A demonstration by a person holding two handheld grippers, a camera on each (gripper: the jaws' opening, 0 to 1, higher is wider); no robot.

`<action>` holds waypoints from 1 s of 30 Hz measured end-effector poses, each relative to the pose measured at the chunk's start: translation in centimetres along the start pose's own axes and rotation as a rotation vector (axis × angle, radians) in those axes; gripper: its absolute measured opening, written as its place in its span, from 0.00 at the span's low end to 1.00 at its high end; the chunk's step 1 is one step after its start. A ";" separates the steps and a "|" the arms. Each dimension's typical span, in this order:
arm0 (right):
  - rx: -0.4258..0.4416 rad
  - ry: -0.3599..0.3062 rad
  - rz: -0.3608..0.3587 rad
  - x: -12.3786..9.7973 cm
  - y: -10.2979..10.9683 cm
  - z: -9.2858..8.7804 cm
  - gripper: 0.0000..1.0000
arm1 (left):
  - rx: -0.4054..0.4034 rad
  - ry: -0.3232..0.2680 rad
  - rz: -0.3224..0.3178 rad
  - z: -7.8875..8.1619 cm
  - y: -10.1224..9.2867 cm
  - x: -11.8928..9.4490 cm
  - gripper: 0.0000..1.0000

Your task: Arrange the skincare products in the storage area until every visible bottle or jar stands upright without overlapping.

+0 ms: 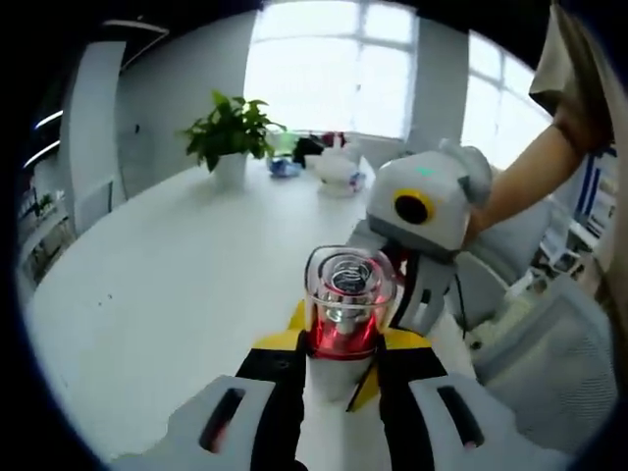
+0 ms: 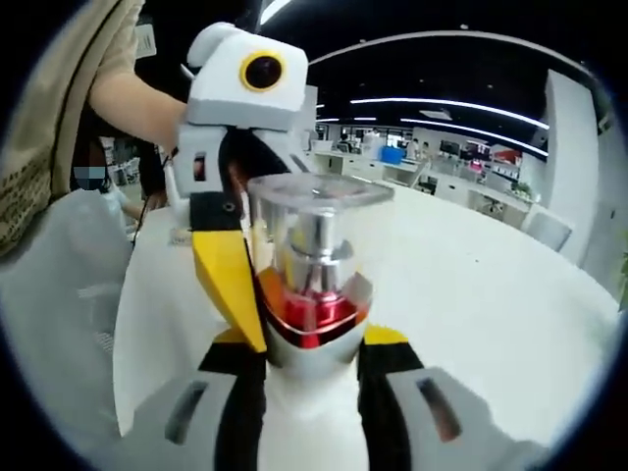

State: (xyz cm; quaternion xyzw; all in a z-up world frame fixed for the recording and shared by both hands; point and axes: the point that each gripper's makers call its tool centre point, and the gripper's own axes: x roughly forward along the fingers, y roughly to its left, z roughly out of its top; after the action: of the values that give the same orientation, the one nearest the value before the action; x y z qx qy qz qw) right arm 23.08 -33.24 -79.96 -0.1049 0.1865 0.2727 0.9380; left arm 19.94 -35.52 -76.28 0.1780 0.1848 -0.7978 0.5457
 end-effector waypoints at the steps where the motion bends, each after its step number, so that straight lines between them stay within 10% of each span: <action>1: -0.001 0.003 0.003 0.1 -0.3 0.0 0.35 | 0.001 0.000 0.001 0.1 0.2 0.0 0.24; 30: 0.037 0.097 -0.043 0.6 -0.1 -0.8 0.50 | -0.033 0.032 0.039 -0.5 1.4 0.1 0.36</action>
State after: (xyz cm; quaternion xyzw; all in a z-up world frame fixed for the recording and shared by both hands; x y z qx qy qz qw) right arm 23.35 -33.29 -80.90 -0.1048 0.2346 0.2436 0.9352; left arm 21.30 -35.81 -76.90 0.1852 0.2030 -0.7809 0.5609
